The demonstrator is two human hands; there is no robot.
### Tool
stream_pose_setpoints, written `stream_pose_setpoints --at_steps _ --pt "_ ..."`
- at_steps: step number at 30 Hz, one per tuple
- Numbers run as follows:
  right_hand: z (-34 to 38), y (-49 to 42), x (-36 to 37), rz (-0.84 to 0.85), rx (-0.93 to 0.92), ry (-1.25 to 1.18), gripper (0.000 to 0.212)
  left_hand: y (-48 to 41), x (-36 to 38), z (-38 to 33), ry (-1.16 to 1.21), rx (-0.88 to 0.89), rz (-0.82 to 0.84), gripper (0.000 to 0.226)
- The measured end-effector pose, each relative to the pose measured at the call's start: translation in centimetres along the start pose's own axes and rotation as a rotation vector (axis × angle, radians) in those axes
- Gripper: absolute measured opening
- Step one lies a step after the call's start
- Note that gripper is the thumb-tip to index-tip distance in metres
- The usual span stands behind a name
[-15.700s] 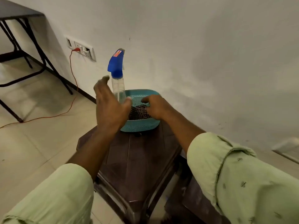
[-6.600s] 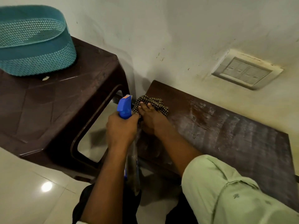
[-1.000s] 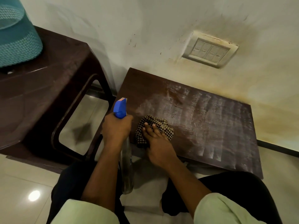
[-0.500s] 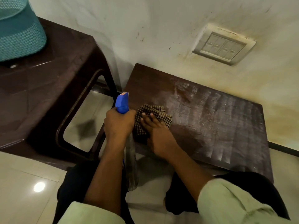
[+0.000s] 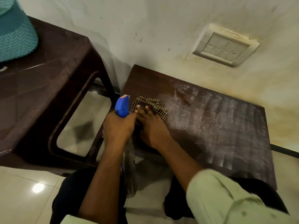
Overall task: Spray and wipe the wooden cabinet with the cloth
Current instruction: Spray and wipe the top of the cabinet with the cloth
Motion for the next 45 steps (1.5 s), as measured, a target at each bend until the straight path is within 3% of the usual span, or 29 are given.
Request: stream_pose_setpoints --at_steps 3,5,11,15,24,30,35,38,45 --pt "-0.6 3.2 1.7 0.049 -0.085 0.033 0.081 -0.1 0.7 -0.1 -0.009 0.007 0.02 0.009" --pt "-1.6 3.2 1.5 0.055 -0.08 0.049 0.074 -0.2 1.2 -0.2 -0.04 0.007 0.043 0.008" --pt "-5.3 -2.6 -3.1 -0.046 0.126 0.007 0.072 -0.3 2.3 -0.1 -0.08 0.002 0.095 0.014" --pt "-6.5 -4.6 -4.7 -0.027 0.147 -0.002 0.072 -0.5 2.2 -0.3 -0.09 0.017 0.092 0.013" --pt "-4.8 5.1 2.1 0.02 -0.009 0.044 0.077 -0.9 3.4 -1.0 -0.111 -0.02 0.13 0.012" --pt "-8.4 -0.7 -2.6 -0.05 0.15 -0.012 0.072 -0.6 4.2 -0.6 -0.087 -0.035 0.187 0.02" --pt "-10.0 -4.1 -5.1 0.003 0.201 -0.021 0.072 -1.0 4.2 -0.6 -0.079 -0.042 0.187 0.019" --pt "-8.9 -1.0 -3.3 -0.048 0.155 0.026 0.074 -1.2 4.4 -1.0 -0.09 -0.035 0.196 0.019" --pt "-7.3 7.3 2.9 0.08 0.04 0.021 0.074 -1.3 5.3 -1.2 -0.102 -0.056 0.211 0.016"
Point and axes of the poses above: each hand's wrist, its own y-axis away from the middle knuckle, its own x-axis out of the palm, z = x × y, the point moved 4 cm from there along -y, towards the middle knuckle, and after that the axes turned 14 degrees about z, right-handed, at the moved point
